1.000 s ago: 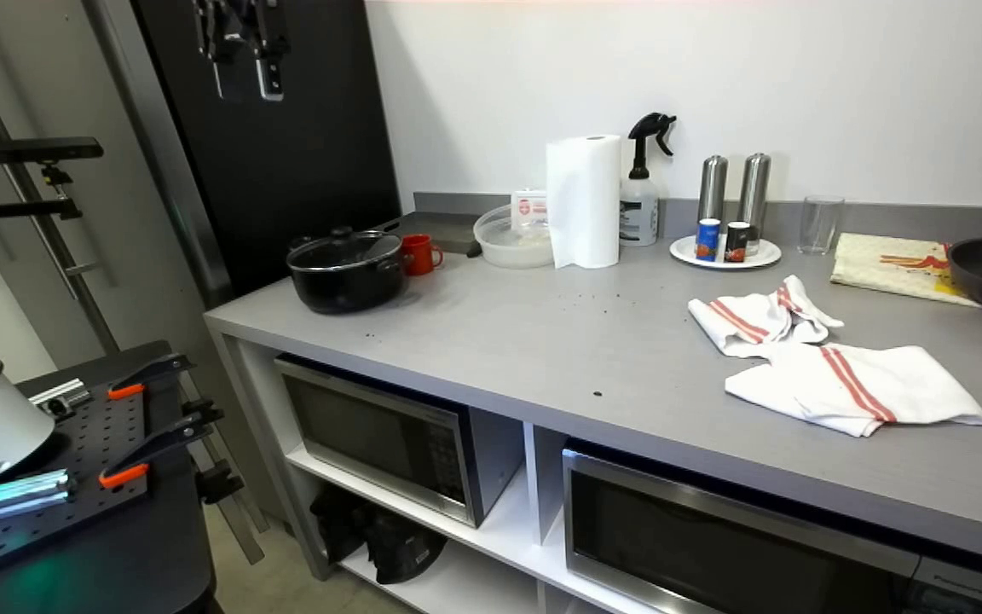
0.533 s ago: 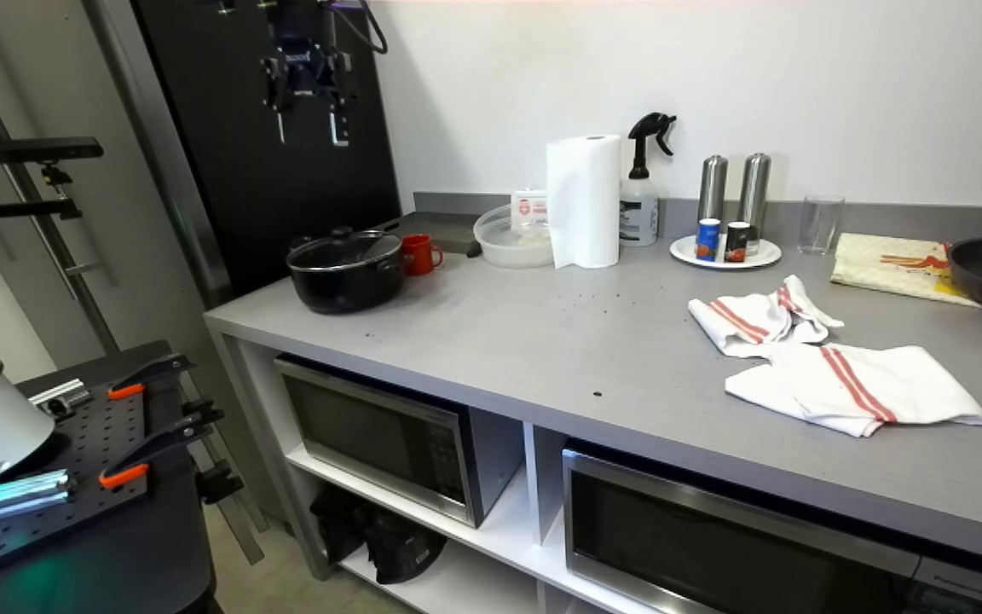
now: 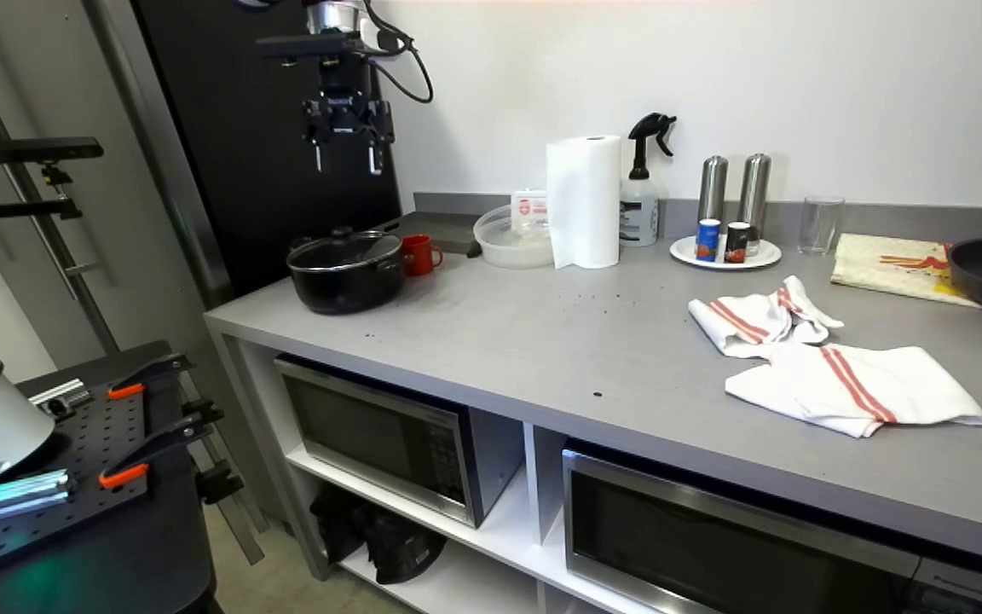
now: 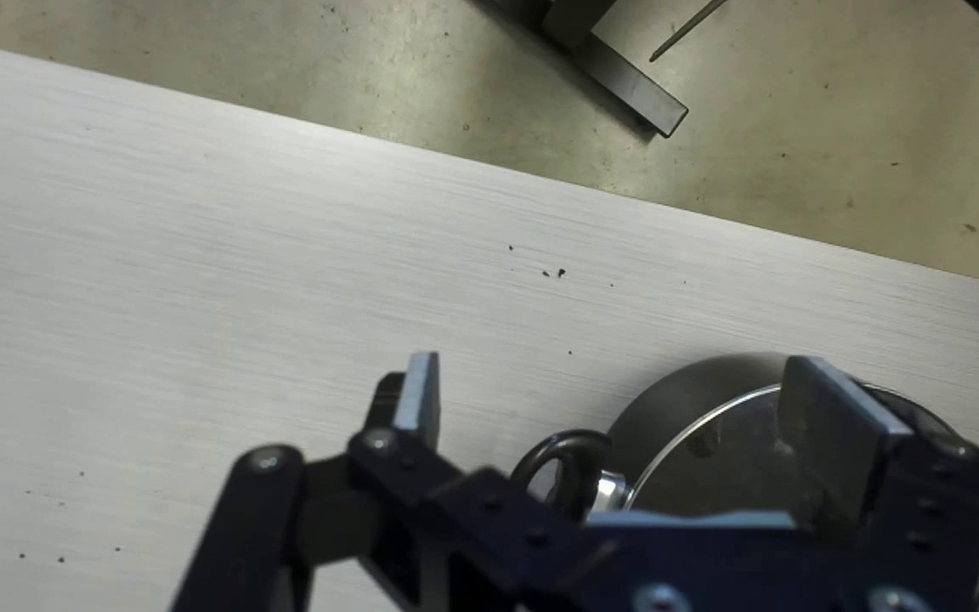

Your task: Remove the lid from the pot

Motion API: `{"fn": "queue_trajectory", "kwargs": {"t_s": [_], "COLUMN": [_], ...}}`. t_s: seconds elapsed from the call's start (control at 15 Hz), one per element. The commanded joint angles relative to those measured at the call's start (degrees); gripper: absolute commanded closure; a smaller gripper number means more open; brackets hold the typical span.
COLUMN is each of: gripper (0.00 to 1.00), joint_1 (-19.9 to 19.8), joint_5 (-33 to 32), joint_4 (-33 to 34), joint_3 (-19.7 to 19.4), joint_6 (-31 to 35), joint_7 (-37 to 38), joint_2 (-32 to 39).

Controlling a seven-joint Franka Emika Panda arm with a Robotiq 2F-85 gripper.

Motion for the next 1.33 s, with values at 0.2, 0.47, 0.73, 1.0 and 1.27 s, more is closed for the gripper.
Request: {"fn": "queue_trajectory", "kwargs": {"t_s": [0.2,0.47,0.73,1.0,1.27], "gripper": [0.0,0.0,0.0,0.0,0.0], "joint_1": [0.6,1.56,3.33,5.46,7.37], "joint_5": [-0.49,-0.75,-1.84,-3.59,-5.84], "joint_4": [10.32,12.82,13.65,14.53,16.54], "joint_3": [4.48,7.09,9.29,10.78,11.68], "joint_6": [-0.19,0.05,0.52,1.1,1.12], "joint_7": [-1.86,-2.16,-1.95,-1.69,-1.98], "joint_2": [12.3,17.15,20.05,21.67,23.7]}}
